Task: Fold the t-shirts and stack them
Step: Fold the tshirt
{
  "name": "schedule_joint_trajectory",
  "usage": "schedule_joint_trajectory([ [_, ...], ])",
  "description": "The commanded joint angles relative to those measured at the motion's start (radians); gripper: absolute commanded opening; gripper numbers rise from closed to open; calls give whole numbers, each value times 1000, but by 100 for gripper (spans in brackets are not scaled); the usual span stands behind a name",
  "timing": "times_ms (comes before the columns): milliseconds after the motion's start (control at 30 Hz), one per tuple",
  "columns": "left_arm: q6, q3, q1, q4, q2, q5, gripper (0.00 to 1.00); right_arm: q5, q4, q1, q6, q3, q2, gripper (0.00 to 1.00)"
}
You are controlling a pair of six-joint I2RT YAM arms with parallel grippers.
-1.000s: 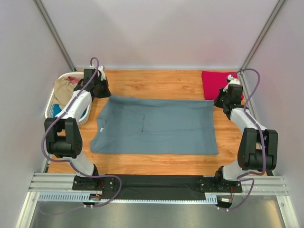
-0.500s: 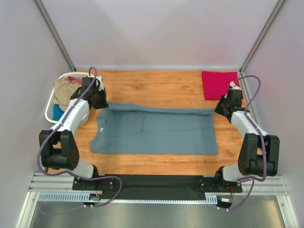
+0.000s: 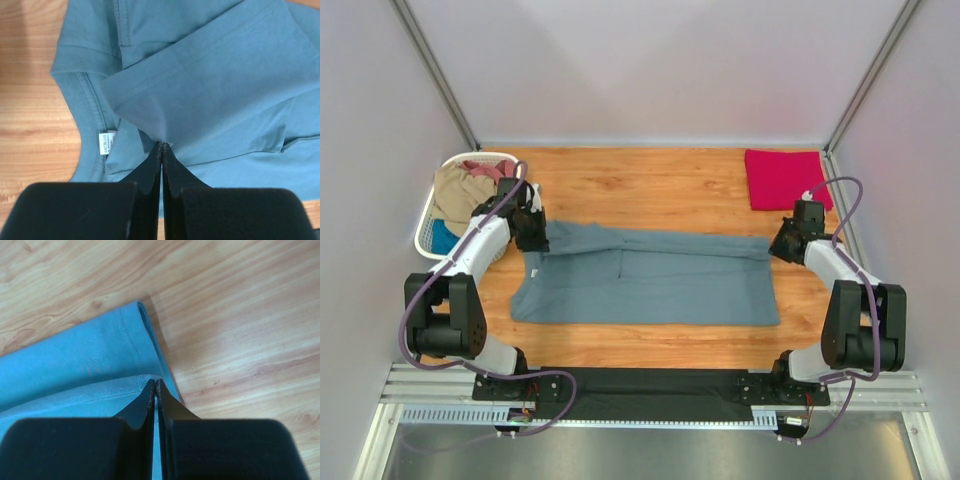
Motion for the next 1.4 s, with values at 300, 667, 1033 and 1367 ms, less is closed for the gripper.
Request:
schedule_joint_trajectory([
  [300,-2,10,-18,-110,-35,-95,7,136,-111,0,81,-30,-83,21],
  [667,-36,137,-90,-117,-113,68,28,-52,-153,64,101,72,-162,26],
  [1033,-215,82,-120,-64,46,75,31,-71,-98,135,118,45,25,21],
  [1367,-276,28,-119,-195,117,-243,29,59,-125,133,92,29,95,17],
])
